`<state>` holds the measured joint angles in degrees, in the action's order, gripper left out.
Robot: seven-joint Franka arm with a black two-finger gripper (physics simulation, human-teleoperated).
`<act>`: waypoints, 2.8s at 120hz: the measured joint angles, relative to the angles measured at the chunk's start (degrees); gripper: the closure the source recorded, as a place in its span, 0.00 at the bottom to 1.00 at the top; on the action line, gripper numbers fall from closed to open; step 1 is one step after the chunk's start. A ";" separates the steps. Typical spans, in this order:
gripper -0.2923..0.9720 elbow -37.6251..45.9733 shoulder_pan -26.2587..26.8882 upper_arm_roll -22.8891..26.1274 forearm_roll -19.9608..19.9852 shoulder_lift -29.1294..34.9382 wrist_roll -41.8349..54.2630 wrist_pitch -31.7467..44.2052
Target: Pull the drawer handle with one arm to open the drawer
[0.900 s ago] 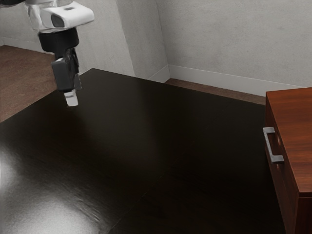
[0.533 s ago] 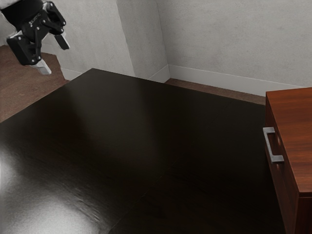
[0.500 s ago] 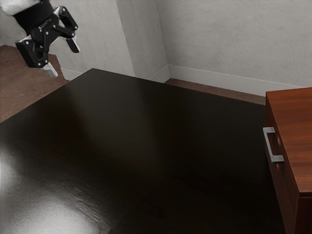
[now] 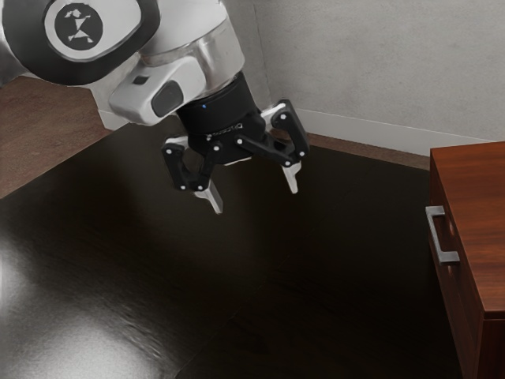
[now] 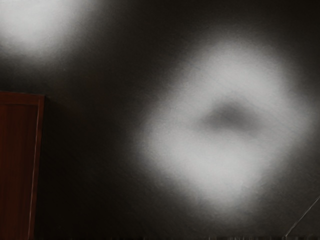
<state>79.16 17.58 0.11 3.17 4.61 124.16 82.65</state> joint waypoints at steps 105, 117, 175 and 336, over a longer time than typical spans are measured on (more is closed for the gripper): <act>0.23 18.43 11.38 -6.28 0.53 3.00 24.40 36.83; 0.23 18.77 14.67 -9.47 0.46 2.89 24.49 37.56; 0.23 20.74 16.08 -10.52 -0.27 -0.01 21.75 38.61; 0.23 15.46 13.26 -10.49 0.26 -12.64 9.98 46.95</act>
<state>94.62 30.85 -10.38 3.43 -8.02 134.14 129.61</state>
